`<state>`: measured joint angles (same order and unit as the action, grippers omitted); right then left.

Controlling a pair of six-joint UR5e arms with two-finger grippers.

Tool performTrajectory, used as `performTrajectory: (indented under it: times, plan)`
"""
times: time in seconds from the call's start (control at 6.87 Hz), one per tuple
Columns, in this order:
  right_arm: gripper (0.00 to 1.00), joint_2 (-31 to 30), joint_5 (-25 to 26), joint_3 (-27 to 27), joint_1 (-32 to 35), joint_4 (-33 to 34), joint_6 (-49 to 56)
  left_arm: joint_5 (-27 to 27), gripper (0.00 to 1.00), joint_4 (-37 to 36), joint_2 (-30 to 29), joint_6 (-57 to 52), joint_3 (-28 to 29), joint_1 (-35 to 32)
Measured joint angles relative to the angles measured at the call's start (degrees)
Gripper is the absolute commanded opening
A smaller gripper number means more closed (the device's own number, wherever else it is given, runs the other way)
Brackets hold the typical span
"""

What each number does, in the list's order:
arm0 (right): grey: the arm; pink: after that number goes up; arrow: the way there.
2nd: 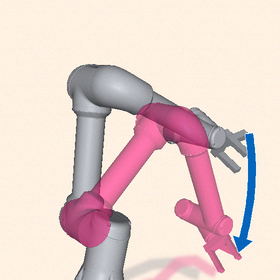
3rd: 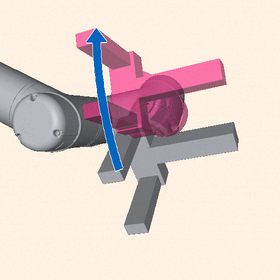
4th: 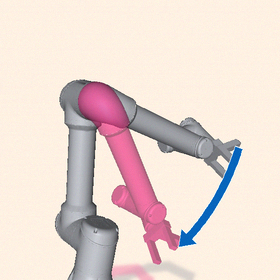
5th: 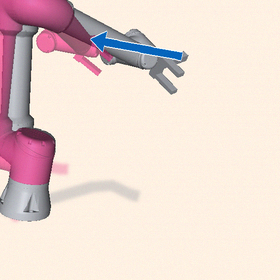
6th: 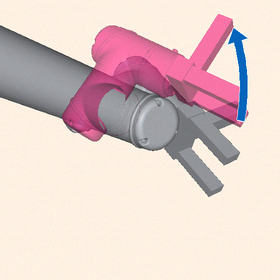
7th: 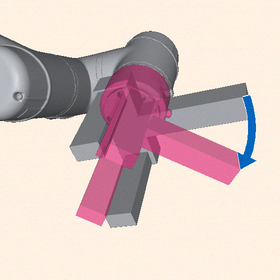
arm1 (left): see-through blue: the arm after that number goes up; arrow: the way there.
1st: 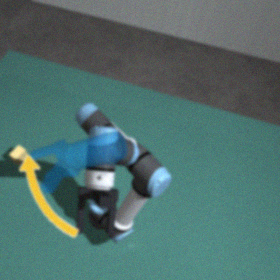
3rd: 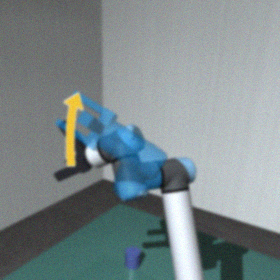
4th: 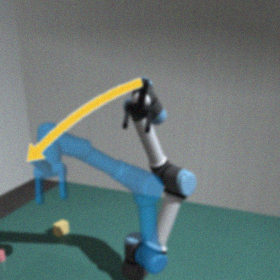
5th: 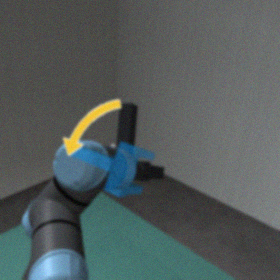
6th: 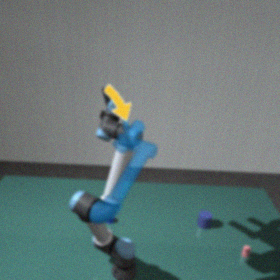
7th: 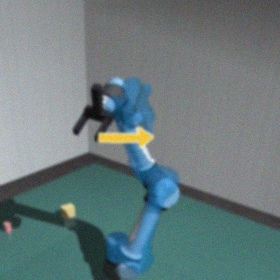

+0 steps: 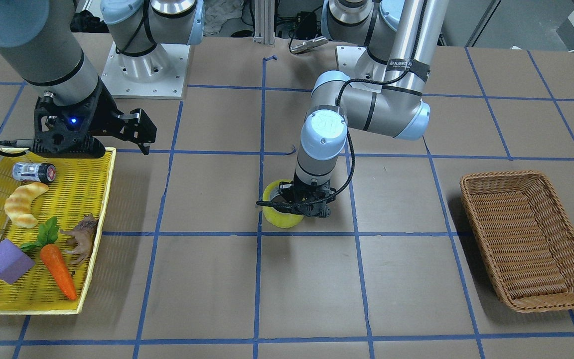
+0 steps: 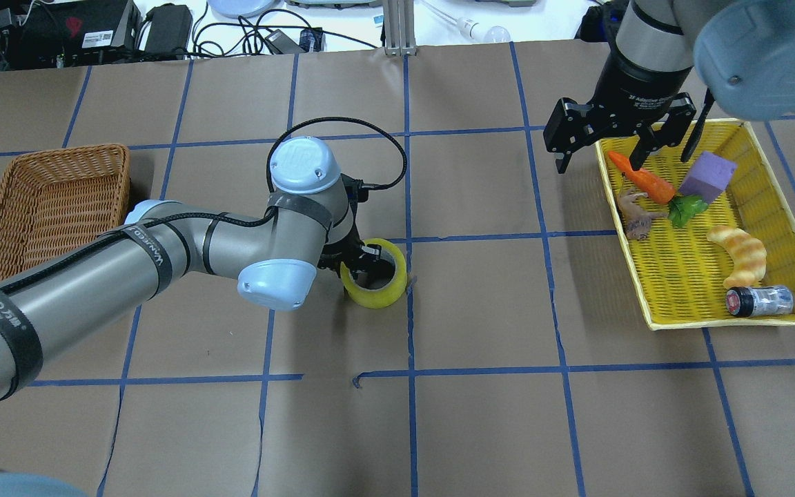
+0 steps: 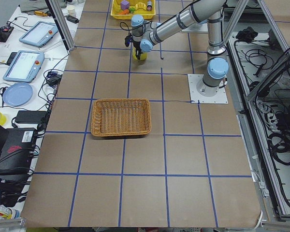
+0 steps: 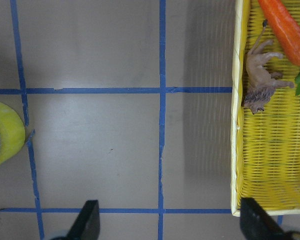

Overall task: Transfer tape with both arms
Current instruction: 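Lower the left gripper onto the tape roll rim and close it, then carry the tape roll with the left gripper over the wicker basket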

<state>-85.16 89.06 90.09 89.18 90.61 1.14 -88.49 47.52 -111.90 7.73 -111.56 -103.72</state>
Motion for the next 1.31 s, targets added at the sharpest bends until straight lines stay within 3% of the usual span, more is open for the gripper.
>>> performTrajectory:
  times: [0.58, 1.02, 1.31]
  plan:
    - [1.0, -0.06, -0.04, 0.0, 0.03, 0.01, 0.04, -1.2, 0.0, 2.95, 3.36, -11.52, 2.5, 14.53]
    - [1.0, -0.02, 0.08, 0.06, 0.03, 0.01, 0.08, -6.76, 0.0, 11.76, 5.6, -29.43, 10.87, 25.53]
    - [1.0, -0.06, 0.01, 0.04, 0.03, 0.0, -0.01, -8.16, 0.0, 12.2, 6.22, -44.22, 11.61, 36.87]
